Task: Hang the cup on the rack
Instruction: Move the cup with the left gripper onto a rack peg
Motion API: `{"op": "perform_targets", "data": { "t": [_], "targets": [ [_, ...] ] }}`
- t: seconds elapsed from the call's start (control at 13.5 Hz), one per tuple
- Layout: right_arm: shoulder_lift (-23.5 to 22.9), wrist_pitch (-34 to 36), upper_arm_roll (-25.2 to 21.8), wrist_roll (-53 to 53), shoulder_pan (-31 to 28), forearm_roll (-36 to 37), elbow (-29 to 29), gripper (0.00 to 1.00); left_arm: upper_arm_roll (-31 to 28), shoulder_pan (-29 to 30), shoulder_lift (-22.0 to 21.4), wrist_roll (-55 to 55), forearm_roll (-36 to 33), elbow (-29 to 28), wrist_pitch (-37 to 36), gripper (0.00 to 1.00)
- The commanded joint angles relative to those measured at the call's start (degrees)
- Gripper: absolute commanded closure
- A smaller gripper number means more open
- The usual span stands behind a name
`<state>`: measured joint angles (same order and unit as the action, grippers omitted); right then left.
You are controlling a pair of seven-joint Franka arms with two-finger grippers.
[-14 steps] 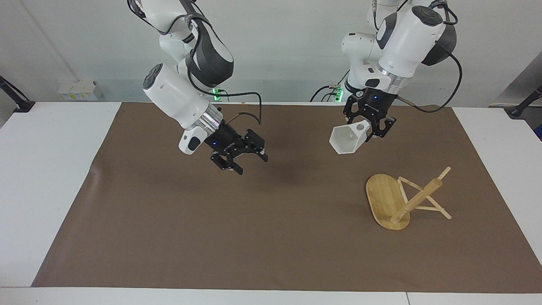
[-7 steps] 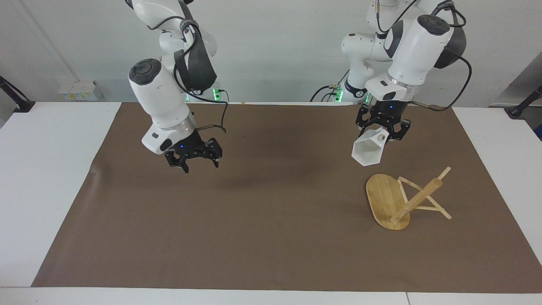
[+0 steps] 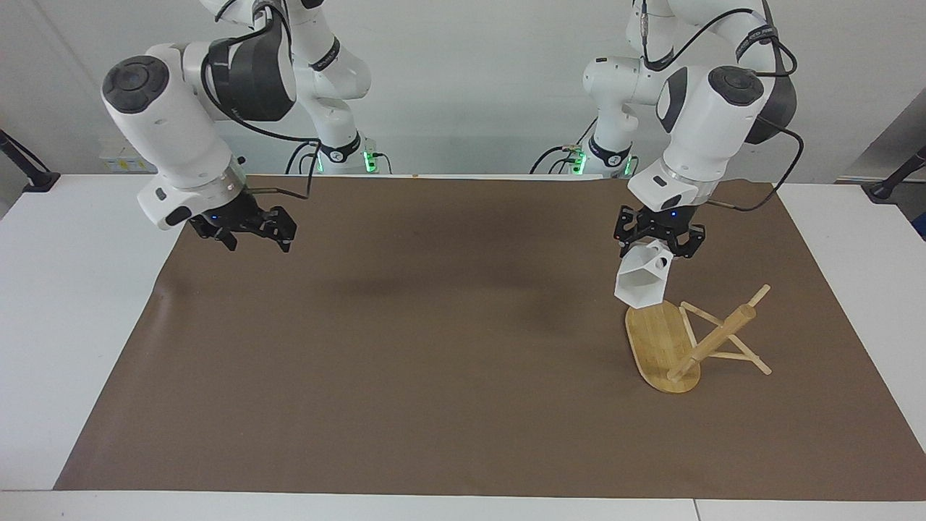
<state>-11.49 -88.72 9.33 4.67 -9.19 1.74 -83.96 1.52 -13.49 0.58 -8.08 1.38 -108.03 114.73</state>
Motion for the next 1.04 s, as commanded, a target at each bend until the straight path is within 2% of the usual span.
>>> {"op": "perform_targets", "data": {
  "t": [0.0,0.22,0.96],
  "targets": [
    [1.5,1.7,-3.3,1.1,-0.1,-0.1,1.0,0.0,0.5,0.2,4.0,3.9,-1.3,5.2,-1.0,1.0],
    [3.1,1.3,-5.2,1.3,-1.3,-0.2,1.0,0.0,0.5,0.3,6.9,5.3,-1.0,8.4,-1.5,1.0],
    [3.2,0.1,-6.6,-2.9,-2.6,-0.1,2.6,0.0,0.4,4.1,9.8,10.1,2.7,10.6,2.7,1.0]
  ]
}}
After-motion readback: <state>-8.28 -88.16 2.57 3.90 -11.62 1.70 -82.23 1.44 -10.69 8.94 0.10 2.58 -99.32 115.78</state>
